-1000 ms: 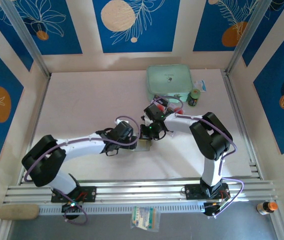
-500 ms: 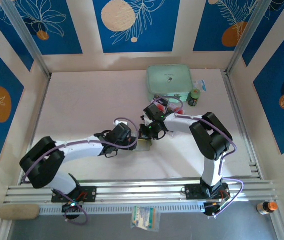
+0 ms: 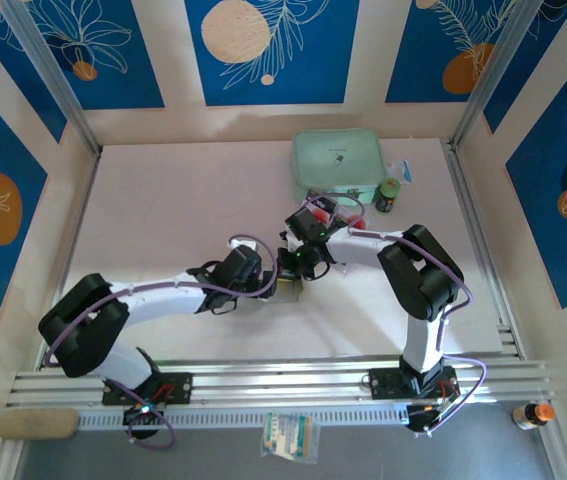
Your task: Put the credit cards into the card holder
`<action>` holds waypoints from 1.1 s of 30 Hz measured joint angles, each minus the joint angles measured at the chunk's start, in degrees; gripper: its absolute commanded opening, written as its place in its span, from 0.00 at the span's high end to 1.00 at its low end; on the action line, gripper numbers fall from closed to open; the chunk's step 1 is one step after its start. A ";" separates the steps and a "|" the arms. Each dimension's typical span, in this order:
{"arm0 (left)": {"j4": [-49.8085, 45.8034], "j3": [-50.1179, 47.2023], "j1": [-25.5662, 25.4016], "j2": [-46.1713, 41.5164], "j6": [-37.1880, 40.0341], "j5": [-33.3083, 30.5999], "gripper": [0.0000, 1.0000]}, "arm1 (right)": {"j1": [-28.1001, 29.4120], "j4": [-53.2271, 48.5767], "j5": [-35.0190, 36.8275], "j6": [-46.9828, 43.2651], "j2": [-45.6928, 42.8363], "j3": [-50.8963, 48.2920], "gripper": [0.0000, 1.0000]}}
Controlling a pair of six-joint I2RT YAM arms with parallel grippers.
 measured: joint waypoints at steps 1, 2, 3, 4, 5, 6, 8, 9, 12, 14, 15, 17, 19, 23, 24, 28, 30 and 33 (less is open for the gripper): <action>0.24 -0.22 0.00 0.07 0.00 0.00 0.03 | 0.00 0.04 0.00 0.09 0.04 0.00 0.99; 0.42 -0.42 0.00 0.09 0.02 0.00 0.04 | 0.00 0.09 -0.07 0.17 0.07 0.00 0.99; 0.57 -0.66 0.00 0.13 0.02 -0.02 0.04 | 0.00 0.15 -0.07 0.20 0.07 0.00 0.99; 0.61 -0.83 0.00 0.20 0.07 -0.02 0.05 | 0.00 0.20 -0.22 0.22 0.07 0.00 0.99; 0.72 -1.09 0.00 0.28 0.17 -0.02 0.06 | -0.04 0.28 -0.33 0.22 0.07 0.00 0.99; 0.74 -1.29 0.00 0.37 0.20 -0.02 0.07 | -0.11 0.35 -0.52 0.26 0.07 0.00 0.99; 0.72 -1.81 0.00 0.68 0.37 0.00 0.08 | -0.24 0.63 -0.96 0.42 0.07 0.00 0.99; 0.72 -1.95 0.00 0.81 0.42 0.00 0.09 | -0.35 0.70 -1.11 0.44 0.07 0.00 0.99; 0.79 -2.21 0.00 1.20 0.50 0.00 0.10 | -0.48 0.72 -1.33 0.44 0.07 0.00 0.99; 0.79 -2.25 0.00 1.22 0.61 0.00 0.10 | -0.66 0.70 -1.33 0.46 -0.04 0.00 0.97; 0.83 -2.25 0.00 1.22 0.61 0.00 0.10 | -0.70 0.72 -1.29 0.61 -0.17 0.00 0.95; 0.90 -2.25 0.00 1.22 0.61 0.00 0.10 | -0.92 0.74 -1.25 0.79 -0.90 -0.15 0.88; 0.92 -2.25 0.00 1.22 0.61 0.00 0.09 | -1.25 0.76 -1.20 1.36 -2.16 -0.61 0.77; 0.96 -2.45 0.00 1.20 0.61 -0.02 0.09 | -2.12 1.51 -0.87 2.45 -5.70 -3.10 0.61; 0.94 -2.47 0.00 1.20 0.59 -0.04 0.09 | -2.16 1.64 -0.79 2.89 -6.38 -3.72 0.59; 0.96 -2.54 0.00 1.20 0.59 -0.09 0.09 | -2.34 2.34 -0.61 4.22 -7.91 -5.57 0.53; 0.96 -2.58 0.00 1.20 0.59 -0.17 0.08 | -2.32 2.91 -0.63 4.74 -8.02 -6.34 0.53; 0.96 -2.62 0.00 1.20 0.59 -0.20 0.08 | -2.23 3.61 -0.68 5.38 -8.00 -7.28 0.53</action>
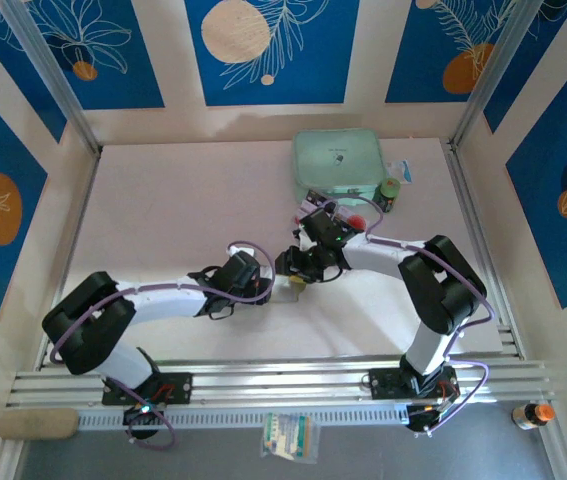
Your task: Put the credit cards into the card holder
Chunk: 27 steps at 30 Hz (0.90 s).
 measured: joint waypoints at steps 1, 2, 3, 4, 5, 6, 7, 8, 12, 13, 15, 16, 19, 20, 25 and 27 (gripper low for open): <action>0.00 0.00 0.00 0.00 0.00 -0.02 0.08 | 0.09 0.20 0.00 0.28 0.00 -0.13 0.53; 0.00 0.00 0.00 0.00 0.00 -0.02 0.08 | 0.24 0.26 0.00 0.46 0.02 -0.13 0.54; 0.00 0.00 0.00 0.00 0.00 -0.02 0.08 | 0.42 0.48 0.00 0.61 0.04 -0.13 0.54; 0.00 0.00 0.00 0.00 0.00 -0.02 0.08 | 0.66 0.72 -0.02 0.85 0.11 -0.13 0.54; 0.00 0.00 0.00 0.00 0.00 -0.02 0.08 | 0.98 1.05 -0.04 1.01 0.20 -0.13 0.54; 0.00 0.00 0.00 0.00 0.00 0.00 0.08 | 1.22 1.33 -0.17 1.09 0.37 -0.13 0.54; 0.00 0.00 0.00 0.00 0.00 -0.02 0.08 | 1.42 1.70 -0.20 1.29 0.68 -0.13 0.54; 0.00 0.00 0.00 -0.02 0.00 -0.02 0.08 | 1.62 1.95 -0.22 1.49 1.05 -0.13 0.54; 0.04 -0.28 0.00 -0.13 0.00 -0.04 0.08 | 1.79 2.51 -0.44 2.16 2.49 -0.13 0.54; 0.09 -0.37 0.00 -0.13 0.00 -0.04 0.08 | 1.79 2.71 -0.57 2.34 2.73 -0.13 0.54; 0.20 -0.48 0.00 -0.15 0.00 -0.07 0.08 | 1.79 2.82 -0.63 2.58 2.80 -0.13 0.54; 0.22 -0.55 0.00 -0.15 0.00 -0.15 0.08 | 1.79 2.97 -0.63 2.60 2.80 -0.13 0.54; 0.26 -0.59 0.00 -0.15 0.00 -0.37 0.08 | 1.79 3.08 -0.63 2.97 2.80 -0.13 0.54; 0.31 -0.59 0.00 -0.15 0.00 -0.42 0.08 | 1.79 3.10 -0.63 3.02 2.80 -0.13 0.54; 0.37 -0.59 0.00 -0.15 0.02 -0.42 0.08 | 1.81 3.39 -0.61 3.48 2.21 -0.81 0.54; 0.39 -0.59 0.00 -0.15 0.02 -0.44 0.08 | 1.81 3.37 -0.59 3.63 1.55 -1.31 0.54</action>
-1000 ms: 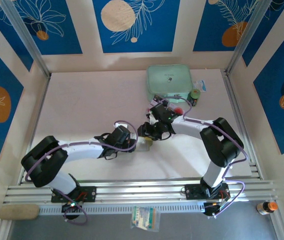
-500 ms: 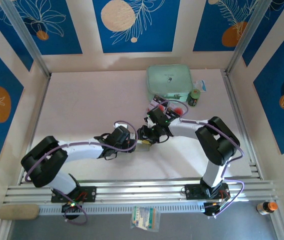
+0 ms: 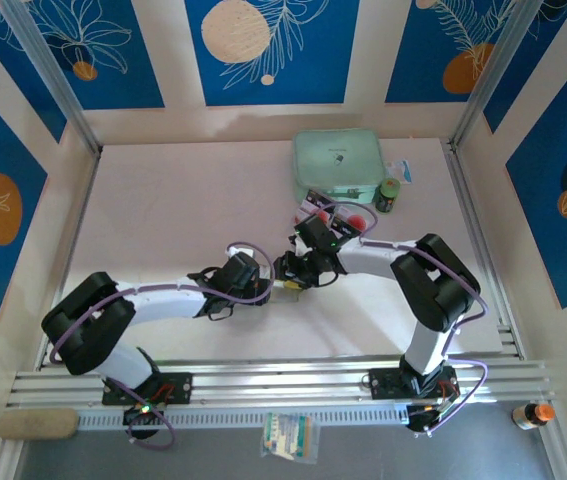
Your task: Put the credit cards into the card holder
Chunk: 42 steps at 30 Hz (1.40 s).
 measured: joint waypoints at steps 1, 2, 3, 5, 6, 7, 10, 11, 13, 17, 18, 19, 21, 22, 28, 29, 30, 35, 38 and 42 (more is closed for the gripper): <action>0.00 0.00 0.00 0.00 0.00 0.00 0.08 | 0.00 0.00 -0.02 0.04 -0.28 -0.20 0.54; -0.02 0.00 0.00 0.00 -0.02 0.00 0.08 | 0.02 -0.04 -0.02 0.04 -0.48 -0.33 0.54; 0.00 0.00 0.00 0.00 -0.02 0.00 0.08 | 0.11 -0.02 0.00 0.07 -0.57 -0.35 0.54; 0.00 0.00 0.00 -0.02 -0.02 0.00 0.08 | 0.11 0.00 -0.02 0.22 -0.66 -0.37 0.54; -0.02 0.00 0.00 0.00 0.00 0.00 0.08 | 0.11 0.07 -0.02 0.24 -0.68 -0.46 0.54; 0.00 0.00 0.00 0.00 0.00 0.00 0.08 | 0.11 0.13 -0.02 0.24 -0.68 -0.66 0.54; 0.00 0.00 0.00 -0.02 -0.02 0.00 0.08 | 0.11 0.48 -0.04 0.68 -0.68 -1.25 0.53; 0.00 -0.02 0.00 -0.02 0.00 0.00 0.08 | 0.11 0.68 -0.04 0.85 -0.66 -1.36 0.54; 0.00 -0.02 0.00 -0.04 -0.02 0.00 0.08 | 0.09 1.05 -0.24 1.31 -0.66 -1.36 0.53; -0.02 -0.15 0.00 -0.52 0.00 -0.02 0.08 | -0.15 1.88 -1.38 1.77 0.04 -1.36 0.53; -0.02 -0.15 0.00 -0.66 0.00 -0.02 0.08 | -0.31 2.25 -1.77 1.95 0.39 -1.36 0.53; -0.02 -0.15 0.00 -0.83 0.00 -0.02 0.08 | -0.48 2.60 -2.27 1.97 0.72 -1.36 0.54; -0.02 -0.15 0.00 -1.14 0.00 -0.02 0.08 | -0.81 2.99 -3.39 2.21 1.18 -1.18 0.54; -0.02 -0.15 0.00 -1.16 0.00 -0.02 0.07 | -0.98 3.02 -3.91 2.23 1.42 -0.98 0.54; -0.04 -0.22 0.00 -2.14 0.00 -0.07 0.06 | -1.05 2.51 -4.76 2.10 2.03 1.18 0.54; -0.07 -0.22 0.00 -2.49 -0.02 -0.07 0.06 | -1.05 2.43 -4.76 2.08 2.03 1.55 0.54; -0.09 -0.22 0.00 -2.82 -0.02 -0.09 0.05 | -1.05 2.29 -4.79 1.92 2.03 1.95 0.54; -0.83 -0.44 0.00 -6.47 -0.07 -0.87 0.03 | -0.87 1.18 -4.96 1.49 2.03 3.63 0.52; -1.07 -0.96 0.26 -9.64 -0.09 -1.40 0.02 | -0.37 0.07 -4.96 1.27 2.03 4.87 0.49; -2.19 -1.97 1.11 -13.64 -0.24 -2.21 0.02 | 0.90 -1.27 -4.94 1.25 2.03 7.23 0.46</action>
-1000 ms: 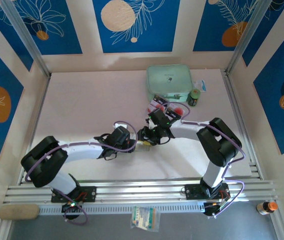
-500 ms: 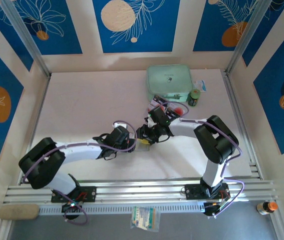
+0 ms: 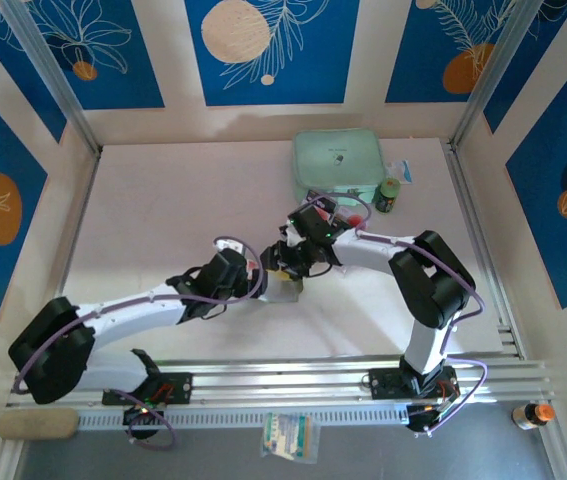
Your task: Put the credit cards into the card holder
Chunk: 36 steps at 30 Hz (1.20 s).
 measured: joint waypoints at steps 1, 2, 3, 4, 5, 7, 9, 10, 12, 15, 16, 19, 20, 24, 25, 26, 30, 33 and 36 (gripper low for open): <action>-0.26 -0.37 0.20 -0.92 0.00 -0.20 0.02 | 0.35 -0.39 0.00 -0.02 0.00 0.68 0.43; -0.52 -0.87 0.50 -1.90 -0.02 -0.39 0.02 | 0.70 -0.79 0.00 -0.02 0.00 1.44 0.43; -0.76 -1.29 0.79 -2.69 -0.02 -0.55 0.02 | 0.94 -1.07 0.02 -0.02 0.02 2.03 0.40; -1.11 -1.79 1.09 -3.61 -0.02 -0.83 0.02 | 1.25 -1.42 0.00 -0.04 0.13 2.89 0.40; -1.49 -2.34 1.42 -4.48 -0.04 -1.01 0.02 | 1.51 -1.70 0.02 -0.13 0.33 3.76 0.39; -1.90 -3.28 1.95 -5.90 -0.22 -1.29 0.02 | 1.95 -2.12 0.02 -0.17 1.20 5.57 0.39; -2.49 -3.91 2.40 -6.95 -0.46 -1.40 0.02 | 2.32 -2.54 0.00 -0.20 2.71 7.48 0.38; -2.75 -4.20 2.60 -7.43 -0.48 -1.46 0.02 | 2.45 -2.69 0.00 -0.20 3.58 8.33 0.38; -3.02 -4.59 2.93 -8.13 -0.48 -1.51 0.01 | 2.75 -3.23 0.00 -0.20 5.27 9.84 0.38; -3.06 -5.11 3.32 -8.76 -0.55 -1.53 0.02 | 3.19 -4.07 0.02 -0.20 7.85 11.93 0.38; -3.06 -5.29 3.43 -8.90 -0.59 -1.53 0.02 | 3.34 -4.20 0.00 -0.20 8.59 12.46 0.38; -3.06 -5.77 3.76 -8.96 -0.61 -1.51 0.02 | 3.65 -4.57 -0.04 -0.17 9.88 13.27 0.38; -3.04 -5.95 3.82 -8.96 -0.61 -1.49 0.01 | 3.72 -4.61 -0.04 -0.17 10.21 13.44 0.38; -2.97 -6.49 4.20 -8.76 -0.61 -1.33 0.02 | 3.76 -4.63 -0.22 0.02 10.78 13.55 0.38; -2.95 -6.58 4.31 -8.44 -0.61 -1.22 0.02 | 3.76 -4.63 -0.22 0.04 10.82 13.55 0.38; -2.91 -6.60 4.33 -8.00 -0.59 -1.16 0.02 | 3.76 -4.61 -0.24 0.09 10.82 13.55 0.38; -2.27 -6.60 4.50 -5.57 -0.46 -0.42 0.02 | 3.76 -4.44 -0.31 0.55 10.82 13.55 0.38; -1.62 -6.60 4.55 -3.54 -0.42 0.28 0.02 | 3.76 -3.93 -0.70 1.07 10.82 13.55 0.38; -1.03 -6.60 4.55 -2.01 -0.42 0.72 0.02 | 3.76 -3.41 -1.01 1.55 10.86 13.55 0.38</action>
